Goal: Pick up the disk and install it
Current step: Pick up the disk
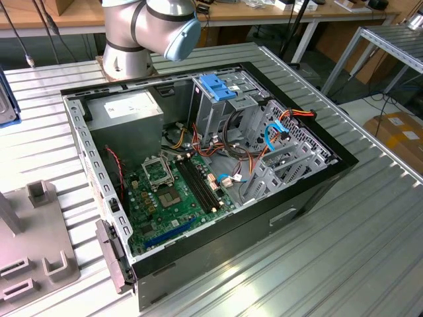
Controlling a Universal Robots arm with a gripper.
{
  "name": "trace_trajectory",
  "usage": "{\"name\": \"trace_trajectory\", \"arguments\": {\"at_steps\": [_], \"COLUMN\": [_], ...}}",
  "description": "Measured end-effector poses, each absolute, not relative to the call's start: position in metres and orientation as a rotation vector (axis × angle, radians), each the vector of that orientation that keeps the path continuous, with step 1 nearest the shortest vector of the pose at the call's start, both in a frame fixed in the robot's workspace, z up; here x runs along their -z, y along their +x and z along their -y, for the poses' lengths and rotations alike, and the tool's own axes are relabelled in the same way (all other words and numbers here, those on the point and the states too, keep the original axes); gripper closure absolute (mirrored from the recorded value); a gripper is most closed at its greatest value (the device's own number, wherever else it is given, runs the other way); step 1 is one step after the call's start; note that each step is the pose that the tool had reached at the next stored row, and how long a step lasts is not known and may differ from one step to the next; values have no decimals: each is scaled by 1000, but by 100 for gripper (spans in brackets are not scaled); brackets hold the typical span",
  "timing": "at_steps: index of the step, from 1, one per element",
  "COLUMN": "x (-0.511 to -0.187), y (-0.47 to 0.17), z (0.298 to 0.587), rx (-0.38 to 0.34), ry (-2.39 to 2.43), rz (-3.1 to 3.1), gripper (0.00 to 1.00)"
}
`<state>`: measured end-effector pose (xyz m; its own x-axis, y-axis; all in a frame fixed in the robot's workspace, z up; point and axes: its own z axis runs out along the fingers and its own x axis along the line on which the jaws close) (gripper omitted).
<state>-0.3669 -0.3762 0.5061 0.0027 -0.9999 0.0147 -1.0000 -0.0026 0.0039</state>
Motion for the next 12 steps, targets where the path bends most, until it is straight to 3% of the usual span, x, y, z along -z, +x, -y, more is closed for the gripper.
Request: {"name": "trace_trajectory", "arguments": {"at_steps": [12], "x": [-506], "y": [-348], "z": [376], "rx": [-12], "ry": [2215], "rz": [2209], "gripper": [64]}}
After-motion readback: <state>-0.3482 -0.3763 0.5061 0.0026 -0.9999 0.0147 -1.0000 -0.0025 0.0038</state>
